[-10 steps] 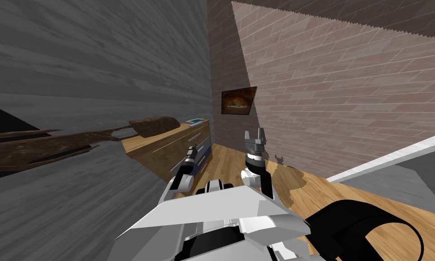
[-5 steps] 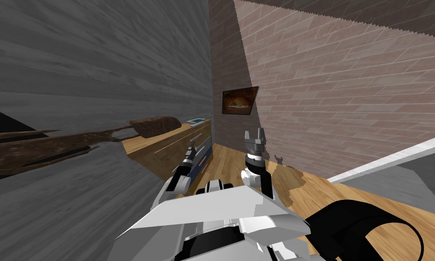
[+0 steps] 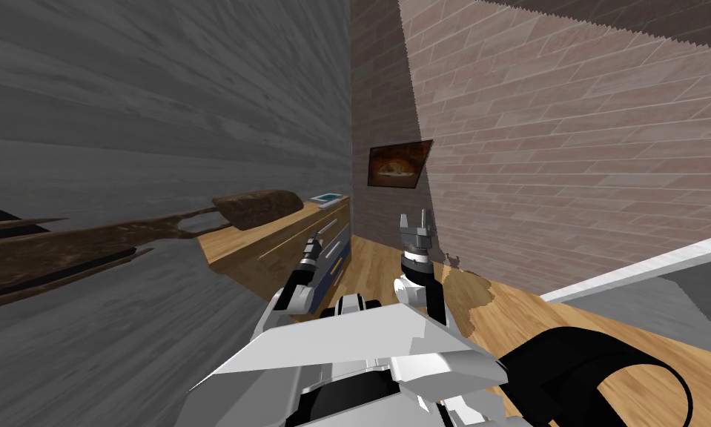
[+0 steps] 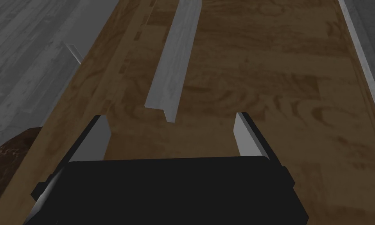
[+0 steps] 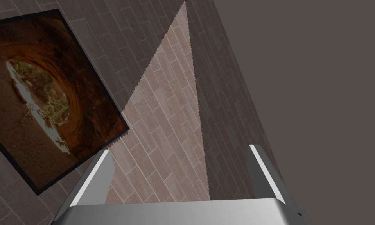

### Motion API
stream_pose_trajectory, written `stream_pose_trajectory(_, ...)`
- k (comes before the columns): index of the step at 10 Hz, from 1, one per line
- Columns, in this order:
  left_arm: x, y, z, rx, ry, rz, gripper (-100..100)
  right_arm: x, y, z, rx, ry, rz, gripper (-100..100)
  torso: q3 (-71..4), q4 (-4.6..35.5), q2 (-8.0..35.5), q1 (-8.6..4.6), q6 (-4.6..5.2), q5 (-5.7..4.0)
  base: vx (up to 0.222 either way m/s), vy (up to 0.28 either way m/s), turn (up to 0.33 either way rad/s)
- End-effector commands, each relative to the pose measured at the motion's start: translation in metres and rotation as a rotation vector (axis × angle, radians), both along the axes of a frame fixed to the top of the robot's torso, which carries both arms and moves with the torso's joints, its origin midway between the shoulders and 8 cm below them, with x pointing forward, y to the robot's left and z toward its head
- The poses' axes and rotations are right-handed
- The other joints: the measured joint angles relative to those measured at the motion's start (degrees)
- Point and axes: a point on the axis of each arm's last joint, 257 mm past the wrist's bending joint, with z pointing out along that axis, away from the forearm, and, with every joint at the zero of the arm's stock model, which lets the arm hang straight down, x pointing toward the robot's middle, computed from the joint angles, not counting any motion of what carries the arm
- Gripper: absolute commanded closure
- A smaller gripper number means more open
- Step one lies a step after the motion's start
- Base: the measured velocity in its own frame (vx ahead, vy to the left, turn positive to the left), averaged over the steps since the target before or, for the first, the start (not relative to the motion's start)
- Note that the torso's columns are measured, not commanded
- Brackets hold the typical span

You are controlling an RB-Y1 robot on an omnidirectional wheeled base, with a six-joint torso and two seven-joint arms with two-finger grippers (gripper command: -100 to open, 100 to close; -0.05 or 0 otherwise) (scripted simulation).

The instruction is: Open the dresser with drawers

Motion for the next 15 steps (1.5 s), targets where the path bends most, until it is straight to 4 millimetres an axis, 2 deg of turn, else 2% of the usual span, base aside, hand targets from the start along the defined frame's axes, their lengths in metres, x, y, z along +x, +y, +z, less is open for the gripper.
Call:
stream_pose_trajectory(1,-0.001,0.0,0.008,-0.007,0.0,0.002,-100,0.0,0.0,0.0,0.0,0.0,0.0,0,0.01,0.01,0.0,0.08,0.0,0.01,0.022,-0.017,0.059)
stream_pose_trajectory(3,-0.001,0.001,0.008,-0.007,-0.001,0.002,-100,0.0,0.0,0.0,0.0,0.0,0.0,0,-0.15,-0.07,-0.24,0.34,-0.01,0.09,0.008,-0.013,0.029)
stream_pose_trajectory(4,0.0,0.0,0.0,-0.002,0.0,0.001,100,0.0,0.0,0.0,0.0,0.0,0.0,0,-0.14,-0.07,-0.23,0.41,-0.01,0.12,-0.012,0.01,-0.075)
stream_pose_trajectory(8,-0.004,-0.002,0.009,-0.005,0.0,0.003,100,0.0,0.0,0.0,0.0,0.0,0.0,0,-0.03,-0.01,-0.05,-0.05,0.0,-0.02,-0.054,-0.098,0.005)
stream_pose_trajectory(11,-0.006,-0.003,0.012,-0.006,-0.001,0.004,100,0.0,0.0,0.0,0.0,0.0,0.0,0,-0.14,-0.06,-0.25,0.4,-0.01,0.12,-0.078,-0.136,0.011)
stream_pose_trajectory(12,-0.007,-0.002,0.009,0.025,0.001,-0.005,-100,0.0,0.0,0.0,0.0,0.0,0.0,0,-0.26,-0.12,-0.43,0.69,-0.02,0.19,-0.006,-0.012,-0.002)
stream_pose_trajectory(15,-0.006,0.001,0.005,0.051,0.0,-0.017,-100,0.0,0.0,0.0,0.0,0.0,0.0,0,-0.2,-0.09,-0.32,0.52,-0.02,0.15,0.026,0.059,-0.002)
